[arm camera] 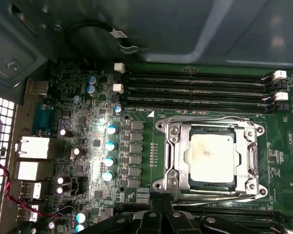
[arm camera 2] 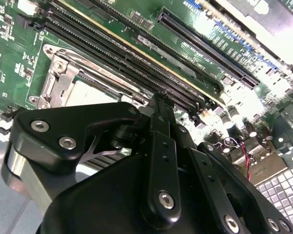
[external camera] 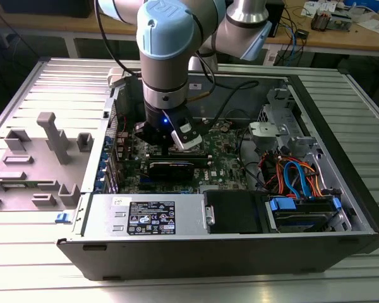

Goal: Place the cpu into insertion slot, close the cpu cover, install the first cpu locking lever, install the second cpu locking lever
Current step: 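Install the second cpu locking lever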

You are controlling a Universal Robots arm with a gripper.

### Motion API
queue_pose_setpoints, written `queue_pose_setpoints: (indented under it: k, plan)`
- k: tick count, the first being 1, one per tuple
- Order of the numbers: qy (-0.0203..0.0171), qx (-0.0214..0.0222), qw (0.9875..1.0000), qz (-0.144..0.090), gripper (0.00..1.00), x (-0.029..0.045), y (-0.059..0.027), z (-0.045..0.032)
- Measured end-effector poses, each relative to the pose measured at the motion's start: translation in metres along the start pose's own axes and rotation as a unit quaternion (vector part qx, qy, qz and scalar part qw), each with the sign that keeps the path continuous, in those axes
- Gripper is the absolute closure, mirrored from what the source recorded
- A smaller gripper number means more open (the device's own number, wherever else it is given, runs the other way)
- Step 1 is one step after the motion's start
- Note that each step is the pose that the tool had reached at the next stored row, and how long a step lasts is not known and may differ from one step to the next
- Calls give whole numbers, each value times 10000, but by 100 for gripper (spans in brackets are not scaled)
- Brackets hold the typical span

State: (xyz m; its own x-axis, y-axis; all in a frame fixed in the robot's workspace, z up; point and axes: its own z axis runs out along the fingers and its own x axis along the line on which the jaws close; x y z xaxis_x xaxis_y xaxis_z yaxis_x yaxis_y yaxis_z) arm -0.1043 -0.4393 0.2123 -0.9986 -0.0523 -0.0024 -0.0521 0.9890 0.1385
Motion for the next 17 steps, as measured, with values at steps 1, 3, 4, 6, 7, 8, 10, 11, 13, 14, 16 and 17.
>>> queue_pose_setpoints:
  k: [1, 3, 4, 6, 7, 8, 10, 11, 13, 14, 16, 17]
  plan:
    - [-1, -5, 10000, 0, 89, 0, -1, 5]
    - [0, -4, 10000, -1, 89, 0, -2, 11]
    - [0, -5, 10000, -1, 89, 0, -3, 14]
    - [0, -5, 10000, -1, 89, 0, -4, 23]
    - [-1, -10, 10000, 0, 89, 0, -5, 28]
    - [-1, -28, 10000, -1, 89, -1, -5, 36]
    - [-5, -76, 10000, -1, 89, -1, -7, 52]
    - [-5, -84, 10000, -1, 89, 0, -8, 55]
    - [-5, -93, 10000, -1, 89, -1, -9, 59]
    - [-5, -97, 10000, -1, 89, -1, -9, 61]
    - [-6, -112, 9999, -1, 89, 0, -10, 65]
    - [-6, -117, 9999, -1, 89, 0, -10, 66]
